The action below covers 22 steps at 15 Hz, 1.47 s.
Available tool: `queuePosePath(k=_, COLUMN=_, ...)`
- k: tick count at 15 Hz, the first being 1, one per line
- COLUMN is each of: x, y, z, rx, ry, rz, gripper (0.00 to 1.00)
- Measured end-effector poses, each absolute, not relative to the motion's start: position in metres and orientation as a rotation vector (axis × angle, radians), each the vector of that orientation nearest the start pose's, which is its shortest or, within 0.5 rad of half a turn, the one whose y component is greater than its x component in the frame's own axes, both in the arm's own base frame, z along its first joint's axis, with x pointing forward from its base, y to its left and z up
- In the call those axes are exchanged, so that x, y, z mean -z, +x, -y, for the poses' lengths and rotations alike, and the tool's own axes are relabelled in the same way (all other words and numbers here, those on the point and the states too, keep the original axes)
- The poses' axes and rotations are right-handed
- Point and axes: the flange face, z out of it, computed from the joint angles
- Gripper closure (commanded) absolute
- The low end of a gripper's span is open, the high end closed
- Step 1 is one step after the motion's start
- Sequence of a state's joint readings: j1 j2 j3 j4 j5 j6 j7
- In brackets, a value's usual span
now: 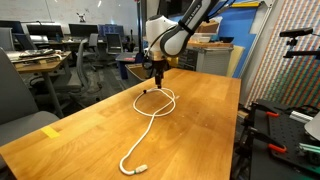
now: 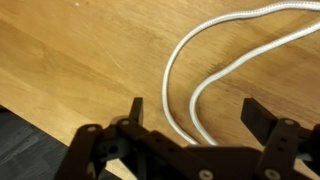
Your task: Tie a knot using the rope
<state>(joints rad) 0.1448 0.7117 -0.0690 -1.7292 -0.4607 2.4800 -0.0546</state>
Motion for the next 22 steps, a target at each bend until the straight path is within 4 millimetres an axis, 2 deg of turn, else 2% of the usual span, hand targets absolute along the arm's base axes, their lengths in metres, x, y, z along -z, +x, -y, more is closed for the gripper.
queuePosePath(k=3, x=-0.184, y=0.678, z=-0.043, rx=0.066, ry=-3.339, rz=0.870, gripper=0.00)
queuePosePath(k=8, x=-0.176, y=0.677, z=-0.039, rx=0.052, ry=-3.341, rz=0.862, gripper=0.00)
queuePosePath(k=10, x=-0.170, y=0.678, z=-0.023, rx=0.034, ry=-3.350, rz=0.808, gripper=0.00)
queuePosePath(k=14, x=-0.155, y=0.682, z=0.025, rx=0.000, ry=-3.346, rz=0.633, gripper=0.00)
queuePosePath(k=16, x=-0.147, y=0.682, z=0.042, rx=-0.018, ry=-3.336, rz=0.544, gripper=0.00)
queuePosePath(k=19, x=-0.137, y=0.682, z=0.051, rx=-0.053, ry=-3.322, rz=0.461, gripper=0.00)
queuePosePath(k=22, x=-0.137, y=0.685, z=0.052, rx=-0.073, ry=-3.312, rz=0.413, gripper=0.00)
